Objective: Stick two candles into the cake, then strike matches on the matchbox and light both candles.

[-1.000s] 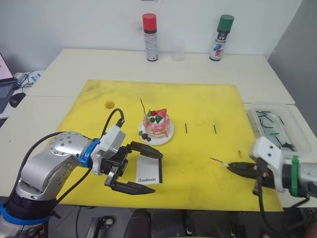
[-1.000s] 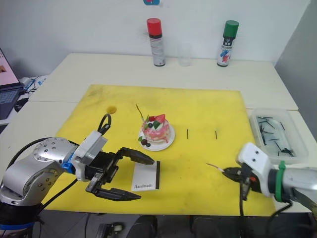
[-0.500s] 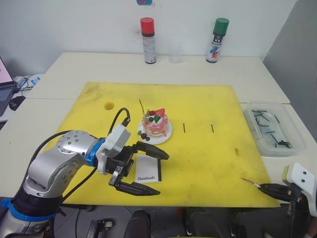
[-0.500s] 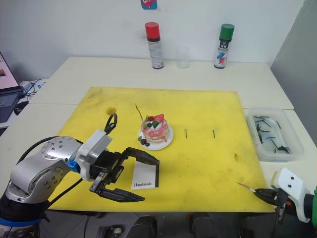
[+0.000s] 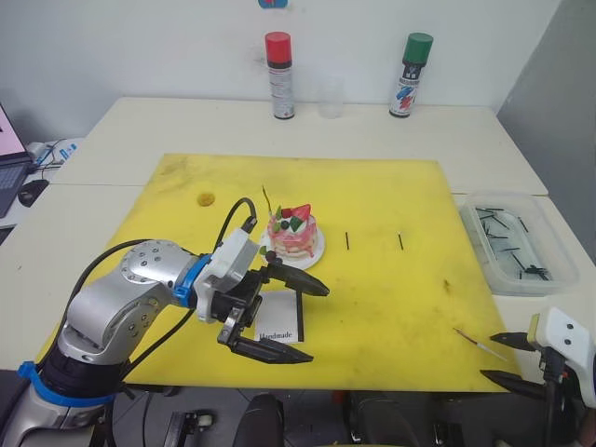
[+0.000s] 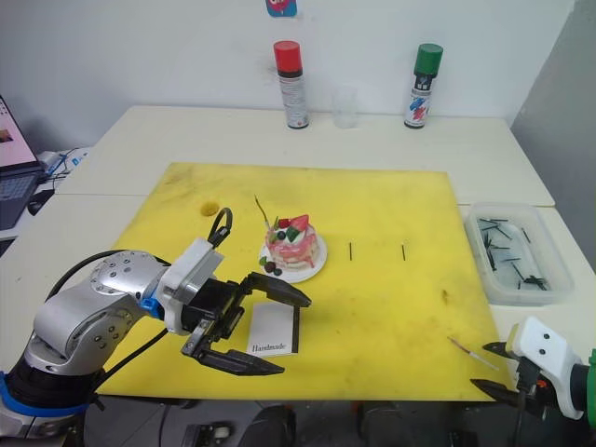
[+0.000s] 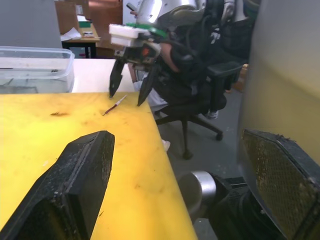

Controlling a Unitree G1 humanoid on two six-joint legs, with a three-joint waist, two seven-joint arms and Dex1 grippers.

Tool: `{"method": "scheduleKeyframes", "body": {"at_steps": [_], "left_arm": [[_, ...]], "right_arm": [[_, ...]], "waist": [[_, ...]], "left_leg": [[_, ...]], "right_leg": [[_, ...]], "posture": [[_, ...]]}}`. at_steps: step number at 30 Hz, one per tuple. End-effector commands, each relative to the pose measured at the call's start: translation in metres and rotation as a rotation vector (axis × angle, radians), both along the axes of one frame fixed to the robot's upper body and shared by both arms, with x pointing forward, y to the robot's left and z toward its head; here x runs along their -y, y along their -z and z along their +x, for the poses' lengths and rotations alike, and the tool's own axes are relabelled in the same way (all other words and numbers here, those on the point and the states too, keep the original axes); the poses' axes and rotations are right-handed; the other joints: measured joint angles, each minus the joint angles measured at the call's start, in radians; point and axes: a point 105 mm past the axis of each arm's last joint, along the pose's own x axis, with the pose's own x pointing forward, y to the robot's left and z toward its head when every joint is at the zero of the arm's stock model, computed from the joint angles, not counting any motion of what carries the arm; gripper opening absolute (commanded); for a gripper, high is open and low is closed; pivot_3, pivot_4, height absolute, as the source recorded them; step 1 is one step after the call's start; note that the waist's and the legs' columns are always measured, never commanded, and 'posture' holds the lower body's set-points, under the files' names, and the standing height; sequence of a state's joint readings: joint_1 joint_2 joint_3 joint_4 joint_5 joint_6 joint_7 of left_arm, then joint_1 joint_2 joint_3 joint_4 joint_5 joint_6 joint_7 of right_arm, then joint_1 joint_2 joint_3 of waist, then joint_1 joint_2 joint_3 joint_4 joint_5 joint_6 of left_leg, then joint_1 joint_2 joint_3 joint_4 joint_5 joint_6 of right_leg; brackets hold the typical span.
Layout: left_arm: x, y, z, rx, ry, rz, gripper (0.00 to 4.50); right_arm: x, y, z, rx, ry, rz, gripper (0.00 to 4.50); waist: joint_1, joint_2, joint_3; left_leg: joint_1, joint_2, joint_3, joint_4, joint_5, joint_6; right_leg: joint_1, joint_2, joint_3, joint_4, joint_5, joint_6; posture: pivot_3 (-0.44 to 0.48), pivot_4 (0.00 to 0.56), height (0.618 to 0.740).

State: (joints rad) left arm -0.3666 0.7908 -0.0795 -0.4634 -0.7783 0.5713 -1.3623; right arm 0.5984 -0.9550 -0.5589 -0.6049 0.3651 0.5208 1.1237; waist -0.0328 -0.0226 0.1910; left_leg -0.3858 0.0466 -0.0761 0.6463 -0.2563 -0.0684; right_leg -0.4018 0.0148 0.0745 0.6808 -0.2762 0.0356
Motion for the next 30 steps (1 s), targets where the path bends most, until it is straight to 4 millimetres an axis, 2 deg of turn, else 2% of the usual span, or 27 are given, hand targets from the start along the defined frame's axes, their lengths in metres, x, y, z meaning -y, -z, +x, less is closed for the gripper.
{"method": "scheduleKeyframes", "body": {"at_steps": [1, 6, 10, 15, 22, 30], "left_arm": [[-0.001, -0.001, 0.0, 0.055, -0.009, 0.009, 4.5], [-0.003, 0.007, 0.0, 0.085, -0.012, 0.035, 4.5], [0.001, 0.009, -0.001, 0.094, -0.018, 0.027, 4.5], [0.001, 0.011, -0.003, 0.102, -0.031, 0.026, 4.5], [0.004, 0.013, -0.008, 0.101, -0.049, 0.016, 4.5], [0.007, 0.012, -0.007, 0.104, -0.069, 0.011, 4.5]], "right_arm": [[-0.007, -0.023, 0.002, 0.036, -0.038, -0.07, 3.14], [-0.007, -0.031, 0.005, -0.038, -0.029, -0.239, 3.14], [-0.004, -0.027, 0.006, -0.199, 0.032, -0.393, 3.14], [-0.009, -0.023, 0.024, -0.197, 0.04, -0.434, 3.14], [-0.021, -0.015, 0.038, -0.21, 0.02, -0.405, 3.14], [-0.021, -0.007, 0.035, -0.258, -0.002, -0.428, 3.14]], "waist": [[0.0, 0.0, 0.0], [0.001, 0.0, 0.0], [-0.001, 0.001, -0.001], [0.0, 0.0, 0.0], [0.0, 0.0, 0.0], [0.001, 0.0, 0.0]], "left_leg": [[0.0, 0.0, 0.0, 0.0, 0.0, 0.0], [0.0, 0.0, 0.0, 0.0, 0.0, 0.0], [0.0, 0.0, 0.001, 0.001, 0.0, 0.0], [-0.001, 0.0, 0.001, 0.0, 0.0, 0.0], [-0.004, 0.0, 0.001, 0.0, 0.0, 0.0], [-0.004, 0.0, 0.001, 0.0, 0.0, 0.0]], "right_leg": [[0.0, 0.0, 0.0, 0.0, 0.0, 0.0], [0.0, 0.0, 0.0, 0.0, 0.0, 0.0], [0.0, 0.0, 0.001, 0.0, 0.0, 0.0], [-0.002, -0.001, 0.001, -0.001, 0.0, -0.001], [-0.004, -0.001, 0.0, -0.001, 0.0, 0.001], [-0.004, -0.001, 0.0, -0.001, 0.0, 0.001]], "posture": [[0.0, 0.15, 0.74], [0.0, 0.15, 0.74], [0.0, 0.15, 0.74], [0.0, 0.15, 0.74], [0.0, 0.15, 0.74], [0.0, 0.15, 0.74]]}}
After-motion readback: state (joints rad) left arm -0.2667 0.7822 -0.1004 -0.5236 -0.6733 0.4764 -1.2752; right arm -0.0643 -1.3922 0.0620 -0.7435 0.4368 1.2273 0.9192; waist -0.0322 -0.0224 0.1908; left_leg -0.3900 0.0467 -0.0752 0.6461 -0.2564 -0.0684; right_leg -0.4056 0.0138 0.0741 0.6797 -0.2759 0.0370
